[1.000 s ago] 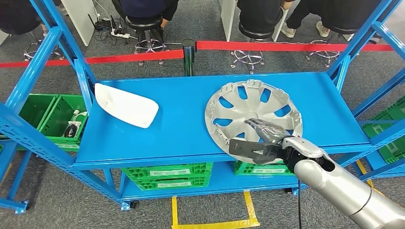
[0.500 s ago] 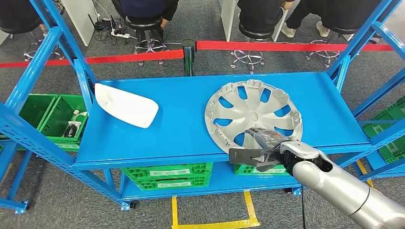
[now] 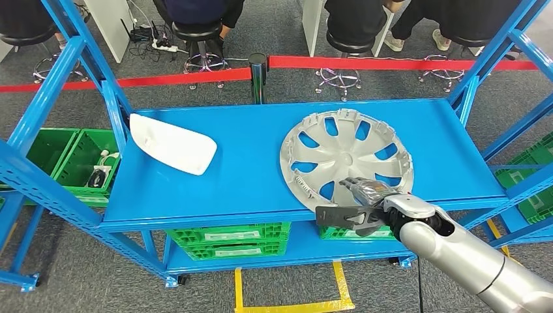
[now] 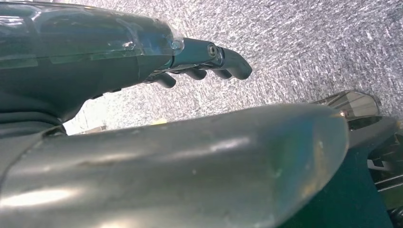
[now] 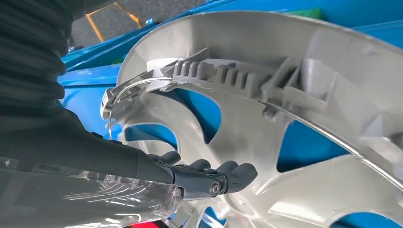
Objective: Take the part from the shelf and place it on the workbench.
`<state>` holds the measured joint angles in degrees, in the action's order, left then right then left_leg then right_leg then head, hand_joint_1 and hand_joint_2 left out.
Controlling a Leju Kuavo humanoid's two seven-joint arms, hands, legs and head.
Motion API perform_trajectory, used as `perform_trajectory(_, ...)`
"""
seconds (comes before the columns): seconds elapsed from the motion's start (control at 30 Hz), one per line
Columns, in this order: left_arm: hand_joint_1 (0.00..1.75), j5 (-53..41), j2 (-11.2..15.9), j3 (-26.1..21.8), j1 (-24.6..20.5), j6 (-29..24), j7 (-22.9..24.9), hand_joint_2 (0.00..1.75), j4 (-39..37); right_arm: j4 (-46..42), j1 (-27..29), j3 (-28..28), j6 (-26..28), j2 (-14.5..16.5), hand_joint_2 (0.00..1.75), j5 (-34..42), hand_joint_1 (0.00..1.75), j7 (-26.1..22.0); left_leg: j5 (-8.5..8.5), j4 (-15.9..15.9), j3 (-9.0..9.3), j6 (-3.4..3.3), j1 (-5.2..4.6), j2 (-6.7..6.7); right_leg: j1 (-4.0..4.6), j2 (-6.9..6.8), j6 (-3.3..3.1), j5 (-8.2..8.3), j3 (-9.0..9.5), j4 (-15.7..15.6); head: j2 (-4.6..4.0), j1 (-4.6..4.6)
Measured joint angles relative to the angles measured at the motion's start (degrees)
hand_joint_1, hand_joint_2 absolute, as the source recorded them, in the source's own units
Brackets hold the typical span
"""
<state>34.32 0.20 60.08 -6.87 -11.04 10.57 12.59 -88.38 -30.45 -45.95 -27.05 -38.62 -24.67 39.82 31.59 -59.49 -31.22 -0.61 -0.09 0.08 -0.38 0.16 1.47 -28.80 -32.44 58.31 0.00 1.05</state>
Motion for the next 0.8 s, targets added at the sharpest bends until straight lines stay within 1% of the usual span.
perform_trajectory(0.3, 0.00, 0.00, 0.00, 0.00, 0.00, -0.09, 0.18, 0.00, 0.00, 1.06, 0.43, 0.48, -1.65, 0.11, 1.75, -2.68, 0.00, 0.00, 0.00, 0.00, 0.00, 0.00, 0.00, 0.01, 0.00, -0.01, 0.00, 0.00, 0.00, 0.00, 0.00, 0.01)
perform_trajectory(0.67, 0.00, 0.00, 0.00, 0.00, 0.00, -0.16, 0.18, 0.00, 0.00, 1.73, 1.31, 2.00, -3.17, 0.65, 1.75, -3.61, 0.01, 0.01, 0.00, 0.00, 0.00, 0.00, 0.00, 0.03, 0.00, -0.01, 0.00, 0.00, 0.00, 0.00, 0.00, 0.00)
perform_trajectory(0.8, 0.00, 0.00, 0.00, 0.00, 0.00, -0.16, 0.18, 0.00, 0.00, 1.93, 1.47, 2.32, -3.25, 0.85, 1.75, -3.56, 1.73, 0.02, 0.00, 0.00, 0.01, 0.00, 0.00, 0.04, 0.00, -0.01, 0.00, 0.00, 0.00, 0.00, 0.00, 0.00)
